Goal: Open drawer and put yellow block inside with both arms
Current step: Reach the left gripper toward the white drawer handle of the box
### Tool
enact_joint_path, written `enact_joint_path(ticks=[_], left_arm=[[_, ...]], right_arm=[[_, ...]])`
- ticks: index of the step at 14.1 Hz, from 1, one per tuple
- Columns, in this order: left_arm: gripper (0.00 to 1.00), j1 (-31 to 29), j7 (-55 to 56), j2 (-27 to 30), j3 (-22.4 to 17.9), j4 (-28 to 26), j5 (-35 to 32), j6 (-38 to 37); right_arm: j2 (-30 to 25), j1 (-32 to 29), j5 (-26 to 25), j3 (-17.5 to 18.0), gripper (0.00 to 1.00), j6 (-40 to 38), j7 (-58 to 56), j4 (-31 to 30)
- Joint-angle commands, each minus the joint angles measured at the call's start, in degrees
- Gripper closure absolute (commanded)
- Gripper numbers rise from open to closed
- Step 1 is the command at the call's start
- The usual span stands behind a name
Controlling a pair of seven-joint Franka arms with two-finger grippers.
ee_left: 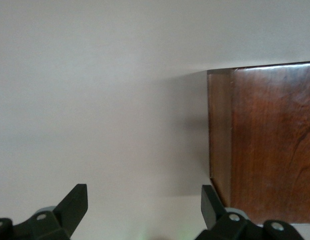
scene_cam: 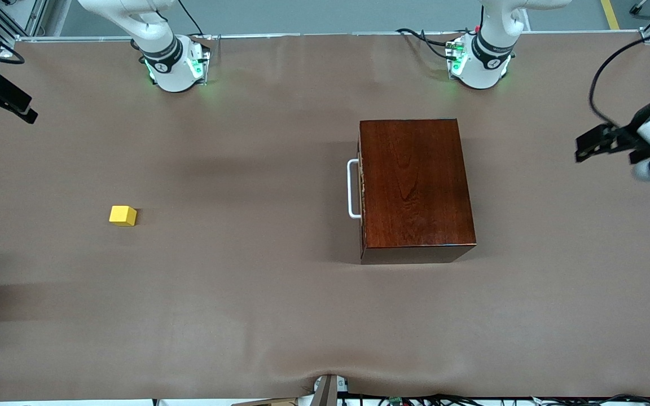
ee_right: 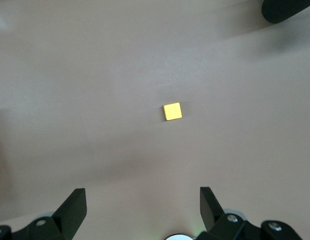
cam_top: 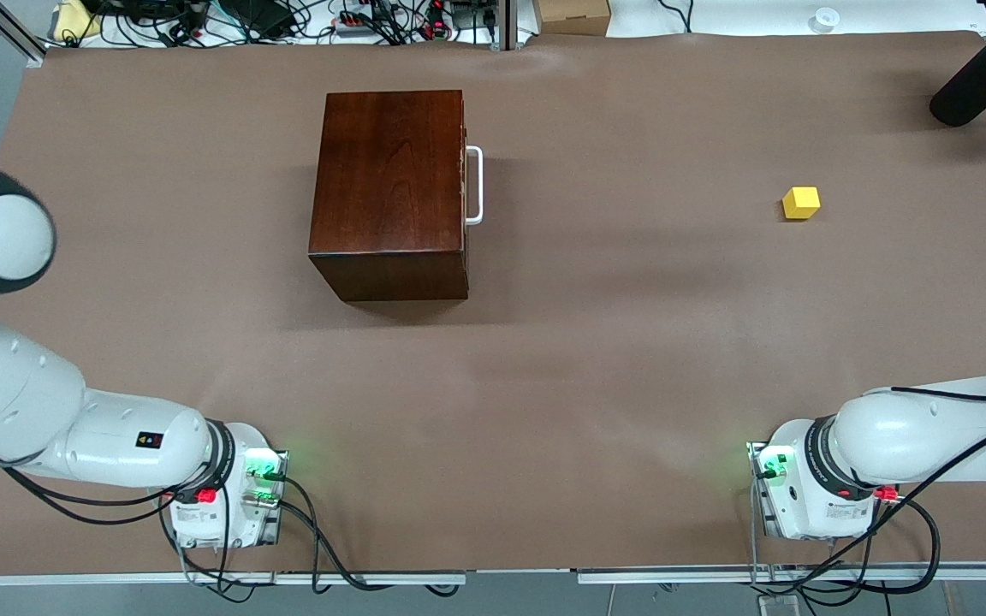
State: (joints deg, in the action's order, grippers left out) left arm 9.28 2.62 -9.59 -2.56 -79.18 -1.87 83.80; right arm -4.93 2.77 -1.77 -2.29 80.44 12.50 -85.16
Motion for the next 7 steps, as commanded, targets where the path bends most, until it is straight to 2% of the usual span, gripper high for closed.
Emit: enact_joint_path(ticks=[1, 7], left_arm=[[0.00, 9.15, 11.40, -6.04, -0.25, 4.92, -3.49, -0.13], [0.00, 26.82, 37.24, -13.24, -0.43, 6.58, -3.67, 8.38]], right_arm=[[0.10, -1.01, -0.51, 0.35, 0.00, -0.19, 0.50, 0.60], [0.18, -1.89, -0.51, 0.35, 0.00, -0.37, 0.50, 0.52]])
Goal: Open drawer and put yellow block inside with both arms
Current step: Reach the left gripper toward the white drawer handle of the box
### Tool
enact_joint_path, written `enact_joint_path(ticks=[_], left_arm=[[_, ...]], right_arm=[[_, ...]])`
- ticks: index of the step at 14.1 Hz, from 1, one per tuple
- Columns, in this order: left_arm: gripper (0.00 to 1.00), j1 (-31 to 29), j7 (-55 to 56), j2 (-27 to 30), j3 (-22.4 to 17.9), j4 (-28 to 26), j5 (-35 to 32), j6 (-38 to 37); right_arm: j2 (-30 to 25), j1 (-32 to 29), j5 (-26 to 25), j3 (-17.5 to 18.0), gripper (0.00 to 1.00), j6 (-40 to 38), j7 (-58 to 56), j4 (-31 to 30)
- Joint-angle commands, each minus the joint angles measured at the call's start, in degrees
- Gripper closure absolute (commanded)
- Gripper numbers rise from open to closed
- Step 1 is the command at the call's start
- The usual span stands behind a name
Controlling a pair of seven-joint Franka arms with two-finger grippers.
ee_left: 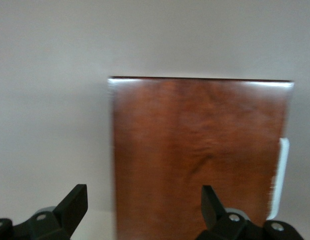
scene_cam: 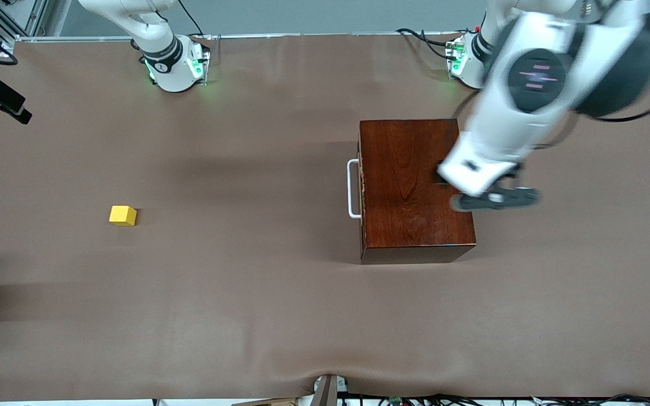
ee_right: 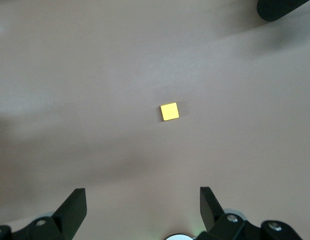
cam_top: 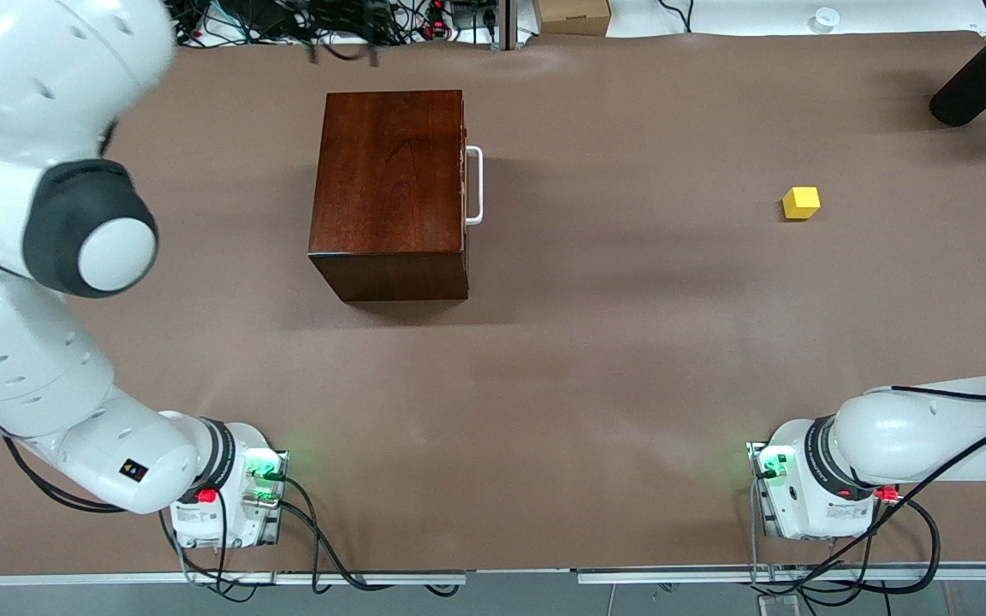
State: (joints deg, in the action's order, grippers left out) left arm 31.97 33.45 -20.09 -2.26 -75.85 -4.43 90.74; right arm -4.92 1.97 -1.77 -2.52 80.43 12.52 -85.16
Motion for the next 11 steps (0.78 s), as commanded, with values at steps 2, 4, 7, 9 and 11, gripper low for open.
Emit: enact_joint_path(ticks=[2, 4, 7, 9, 11], left_arm=[[0.00, 9.23, 13.54, -5.65, -0.90, 4.48, -1.11, 6.78], [0.00, 13.63, 19.61, -9.16, -1.25, 5.01, -1.11, 11.89], [0.00, 19.08, 27.25, -15.22, -1.69, 7.56, -1.20, 18.74], [0.00, 22.95, 31.31, -18.22, -3.53, 8.09, -1.20, 24.11], [0.00, 26.29, 31.68, -20.06, -5.73, 8.09, -1.20, 25.27]], right_arm=[[0.18, -1.09, -0.51, 0.59, 0.00, -0.27, 0.49, 0.52], [0.18, -1.01, -0.51, 0.59, 0.00, -0.36, 0.49, 0.52], [0.18, -1.01, -0.60, 0.59, 0.00, -0.45, 0.49, 0.61], [0.18, -1.09, -0.69, 0.67, 0.00, -0.45, 0.49, 0.61], [0.18, -1.09, -0.69, 0.59, 0.00, -0.36, 0.49, 0.61]])
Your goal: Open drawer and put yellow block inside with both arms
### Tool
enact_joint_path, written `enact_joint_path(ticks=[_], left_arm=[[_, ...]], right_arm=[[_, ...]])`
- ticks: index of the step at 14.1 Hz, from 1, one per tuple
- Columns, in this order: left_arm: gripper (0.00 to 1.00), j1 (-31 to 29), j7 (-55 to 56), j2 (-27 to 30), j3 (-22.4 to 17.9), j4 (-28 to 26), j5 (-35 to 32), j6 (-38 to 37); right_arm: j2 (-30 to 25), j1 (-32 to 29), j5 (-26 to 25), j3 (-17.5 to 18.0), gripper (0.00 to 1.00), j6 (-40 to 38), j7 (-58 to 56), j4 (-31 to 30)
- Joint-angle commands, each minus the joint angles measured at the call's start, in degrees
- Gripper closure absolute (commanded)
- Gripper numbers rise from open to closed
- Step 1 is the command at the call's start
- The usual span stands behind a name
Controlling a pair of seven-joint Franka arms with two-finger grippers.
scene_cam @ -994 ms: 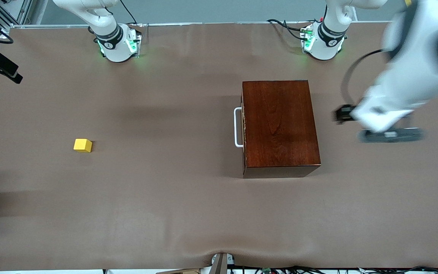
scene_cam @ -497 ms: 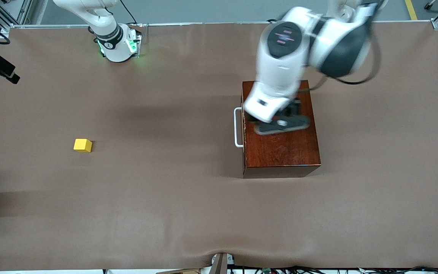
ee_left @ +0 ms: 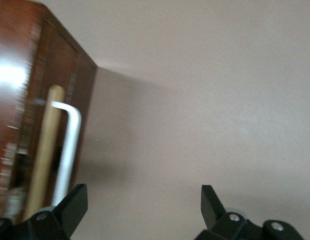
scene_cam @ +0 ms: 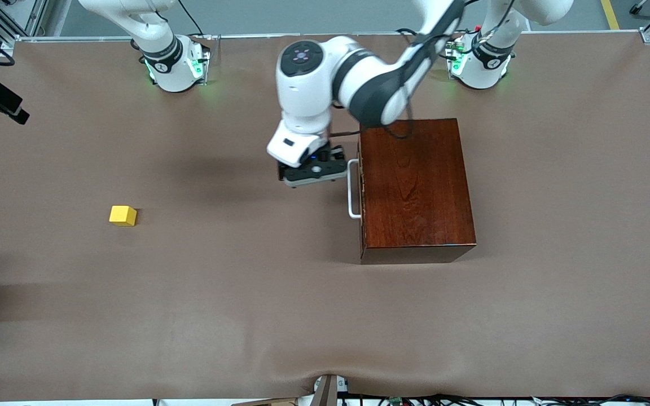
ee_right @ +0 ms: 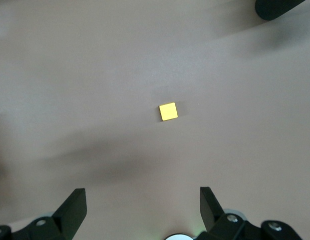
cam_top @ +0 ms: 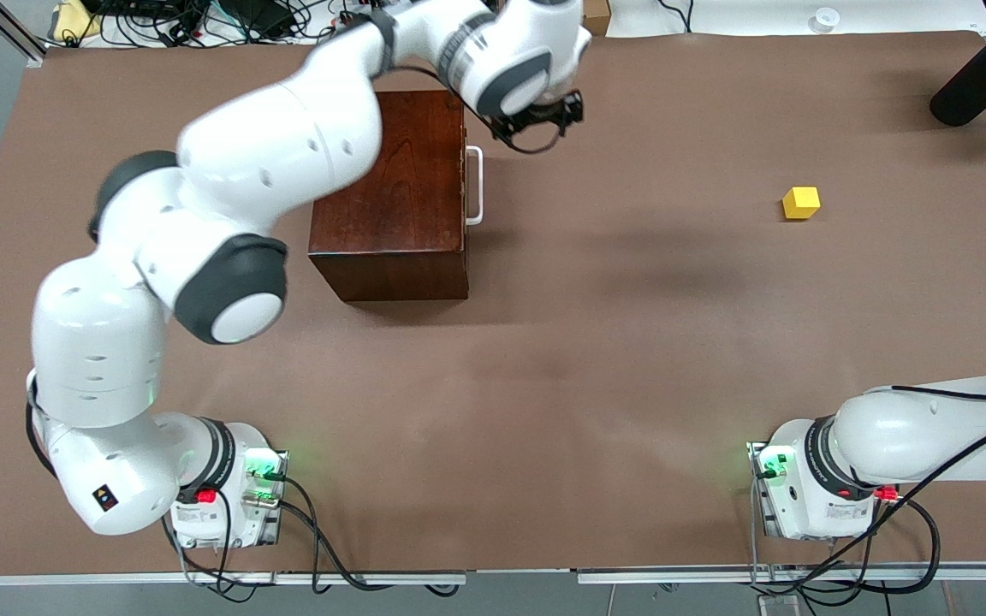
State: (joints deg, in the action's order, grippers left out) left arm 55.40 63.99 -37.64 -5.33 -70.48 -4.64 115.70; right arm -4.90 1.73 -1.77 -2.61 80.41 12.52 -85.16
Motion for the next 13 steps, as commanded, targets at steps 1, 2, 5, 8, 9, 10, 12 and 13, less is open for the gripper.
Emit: enact_joint_path(ticks=[1, 2, 5, 8, 9, 10, 12, 13], left_arm=[[0.00, 4.70, 1.14, -3.05, -3.89, 2.71, -1.42, 0.41], [0.00, 6.37, 1.14, -4.62, -5.12, 2.80, -2.73, 0.41], [0.00, 9.55, 1.23, -9.46, -8.11, 5.34, -3.44, 0.76], [0.00, 12.45, 1.14, -10.08, -10.49, 4.91, -7.47, -1.86], [0.00, 12.54, 1.14, -10.35, -10.49, 4.82, -8.62, -4.66], [0.00, 12.63, 1.14, -10.35, -10.49, 4.91, -9.41, -7.30], [0.00, 12.63, 1.14, -10.17, -10.58, 4.82, -11.51, -12.83], [0.00, 12.63, 1.23, -10.17, -10.41, 4.65, -13.62, -16.43]], right_arm=[[0.15, -0.86, -0.60, 0.68, 0.00, -0.43, 0.49, 0.61], [0.15, -0.86, -0.69, 0.68, 0.00, -0.43, 0.49, 0.61], [0.24, -0.94, -0.69, 0.68, 0.00, -0.43, 0.49, 0.61], [0.24, -1.03, -0.69, 0.68, 0.00, -0.43, 0.49, 0.52], [0.24, -1.03, -0.69, 0.68, 0.00, -0.34, 0.49, 0.61], [0.24, -1.03, -0.69, 0.68, 0.00, -0.43, 0.49, 0.61], [0.24, -1.12, -0.69, 0.68, 0.00, -0.34, 0.49, 0.52], [0.24, -1.29, -0.69, 0.68, 0.00, -0.34, 0.49, 0.52]])
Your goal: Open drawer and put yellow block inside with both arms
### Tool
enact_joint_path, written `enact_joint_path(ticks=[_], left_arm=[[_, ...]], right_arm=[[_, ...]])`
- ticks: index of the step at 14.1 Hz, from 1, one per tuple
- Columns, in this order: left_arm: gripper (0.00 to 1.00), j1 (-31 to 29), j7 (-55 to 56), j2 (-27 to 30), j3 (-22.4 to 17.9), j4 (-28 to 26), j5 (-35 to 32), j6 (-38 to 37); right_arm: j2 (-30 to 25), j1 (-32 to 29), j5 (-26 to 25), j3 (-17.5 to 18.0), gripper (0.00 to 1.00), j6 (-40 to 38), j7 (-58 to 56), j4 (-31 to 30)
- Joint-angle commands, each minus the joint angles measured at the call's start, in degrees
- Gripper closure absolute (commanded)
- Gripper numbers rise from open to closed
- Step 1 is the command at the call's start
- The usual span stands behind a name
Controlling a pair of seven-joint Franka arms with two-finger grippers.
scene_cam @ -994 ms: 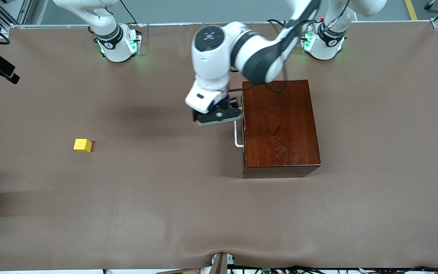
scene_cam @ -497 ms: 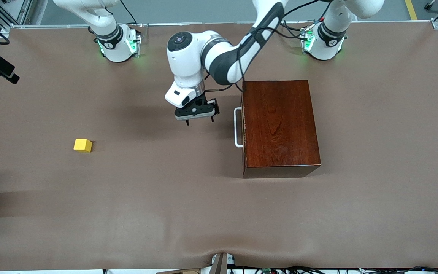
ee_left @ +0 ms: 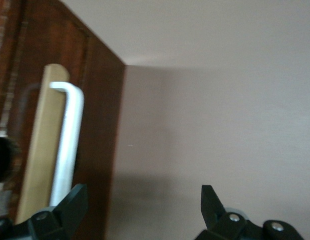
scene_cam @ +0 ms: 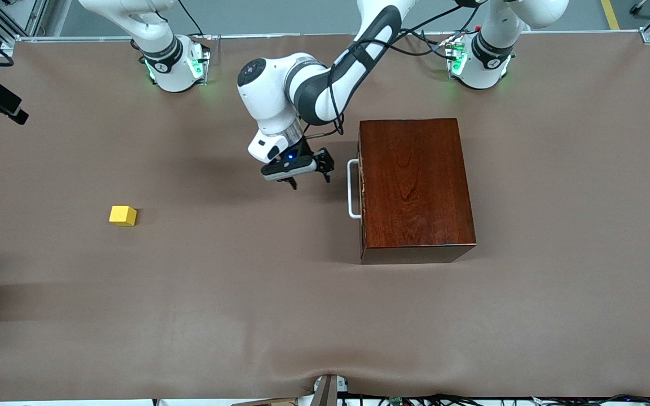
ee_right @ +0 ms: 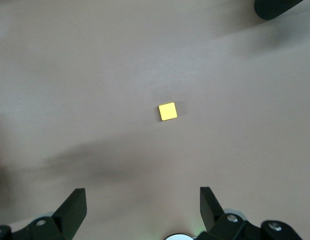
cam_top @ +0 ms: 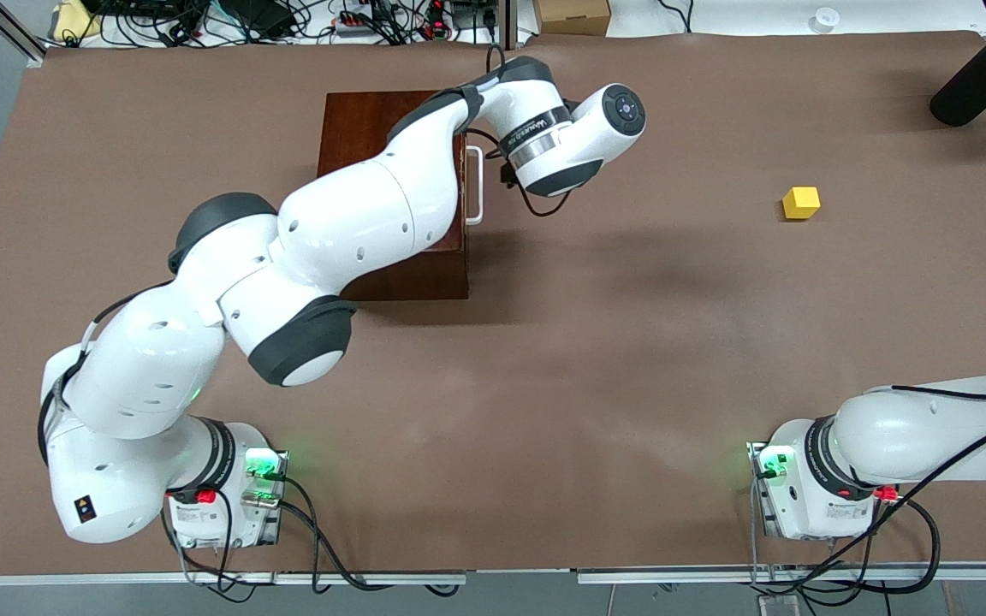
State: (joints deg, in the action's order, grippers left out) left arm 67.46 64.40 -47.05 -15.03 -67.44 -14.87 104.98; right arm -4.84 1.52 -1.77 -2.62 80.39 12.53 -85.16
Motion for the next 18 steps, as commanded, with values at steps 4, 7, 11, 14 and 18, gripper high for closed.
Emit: enact_joint_path(ticks=[4, 7, 11, 14, 18], left_arm=[[0.00, 0.75, 1.08, -1.02, -0.87, 1.61, -4.12, -9.00], [0.00, 0.31, 2.13, -1.72, -0.96, 1.70, -4.21, -6.03], [0.00, 0.22, 6.35, -3.48, -1.93, 1.70, -4.21, -4.87], [0.00, -0.30, 6.44, -3.14, -2.63, 1.61, -4.03, -5.31], [0.00, -2.15, 6.53, -3.31, -2.55, 1.61, -3.51, -5.05]], right_arm=[[0.27, -1.43, -0.60, 0.69, 0.00, -0.32, 0.48, 0.52], [0.27, -1.43, -0.60, 0.69, 0.00, -0.32, 0.48, 0.52], [0.27, -1.52, -0.60, 0.69, 0.00, -0.24, 0.48, 0.52], [0.27, -1.43, -0.60, 0.69, 0.00, -0.24, 0.48, 0.52], [0.27, -1.43, -0.60, 0.69, 0.00, -0.15, 0.48, 0.52]])
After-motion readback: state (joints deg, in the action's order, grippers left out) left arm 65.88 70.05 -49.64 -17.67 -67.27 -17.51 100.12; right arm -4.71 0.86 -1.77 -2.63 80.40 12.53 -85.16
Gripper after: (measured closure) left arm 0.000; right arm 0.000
